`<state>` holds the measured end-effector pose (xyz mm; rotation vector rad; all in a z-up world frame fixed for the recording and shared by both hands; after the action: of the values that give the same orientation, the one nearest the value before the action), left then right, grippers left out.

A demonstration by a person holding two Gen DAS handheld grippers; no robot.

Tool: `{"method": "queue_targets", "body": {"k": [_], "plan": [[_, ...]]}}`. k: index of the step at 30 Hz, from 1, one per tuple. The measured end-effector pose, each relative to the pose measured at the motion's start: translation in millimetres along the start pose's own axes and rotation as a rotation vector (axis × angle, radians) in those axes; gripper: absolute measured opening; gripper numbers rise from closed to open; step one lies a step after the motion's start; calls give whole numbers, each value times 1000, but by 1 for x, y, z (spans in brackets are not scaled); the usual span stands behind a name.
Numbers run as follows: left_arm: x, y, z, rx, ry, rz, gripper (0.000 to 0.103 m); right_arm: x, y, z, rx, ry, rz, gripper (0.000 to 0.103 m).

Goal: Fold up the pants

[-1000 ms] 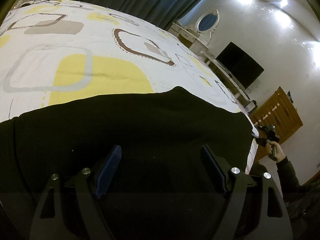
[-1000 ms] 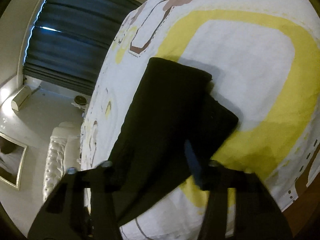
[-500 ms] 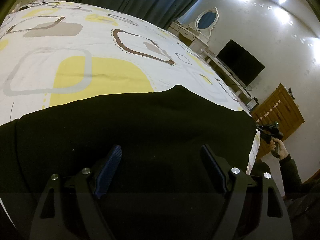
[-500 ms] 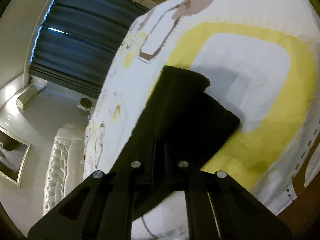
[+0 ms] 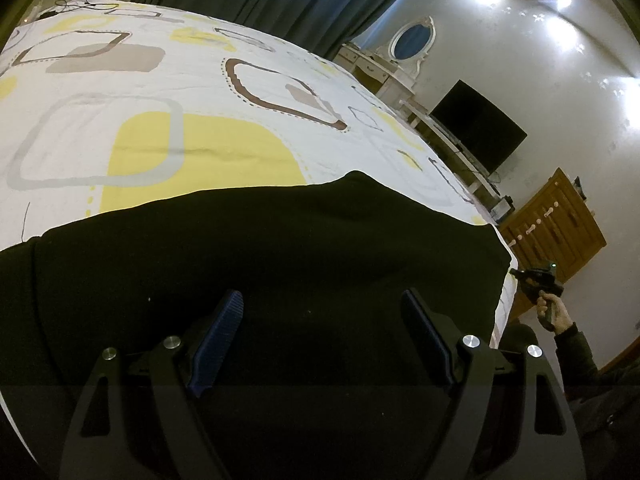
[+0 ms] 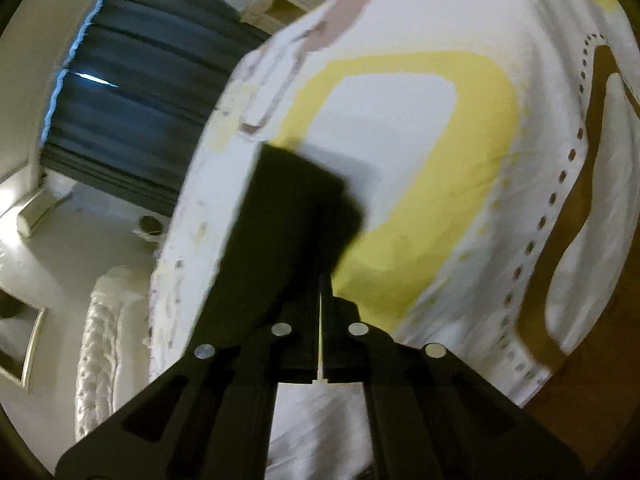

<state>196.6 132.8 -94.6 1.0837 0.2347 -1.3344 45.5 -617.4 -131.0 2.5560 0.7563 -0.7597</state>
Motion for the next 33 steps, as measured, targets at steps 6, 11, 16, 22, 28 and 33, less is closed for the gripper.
{"method": "queue_targets", "body": {"k": [6, 11, 16, 22, 28, 33], "plan": [[1, -1, 1, 1, 9, 2, 80, 41, -47, -46, -37, 157, -147, 4], [2, -4, 2, 19, 28, -2, 80, 69, -70, -60, -28, 185, -206, 24], [0, -7, 1, 36, 41, 0, 80, 63, -72, -42, 1, 127, -173, 24], [-13, -9, 2, 25, 94, 47, 80, 28, -42, -28, 14, 62, -21, 38], [-36, -14, 0, -3, 173, 117, 80, 14, -10, 2, 100, 30, 105, 44], [-46, -21, -20, -72, 204, 127, 80, 25, 9, 11, 144, 85, 117, 44]]}}
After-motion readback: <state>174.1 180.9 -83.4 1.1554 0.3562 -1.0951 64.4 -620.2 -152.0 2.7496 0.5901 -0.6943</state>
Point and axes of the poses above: each gripper's, at about its wrist camera, not at the fingertips, and x roughly the way its jaws point, z to its right, y to its top, the point moved 7 cm from there along x, roughly the way its jaws point, and after that the axes turned 11 degrees about -z, right-handed, at the moved point
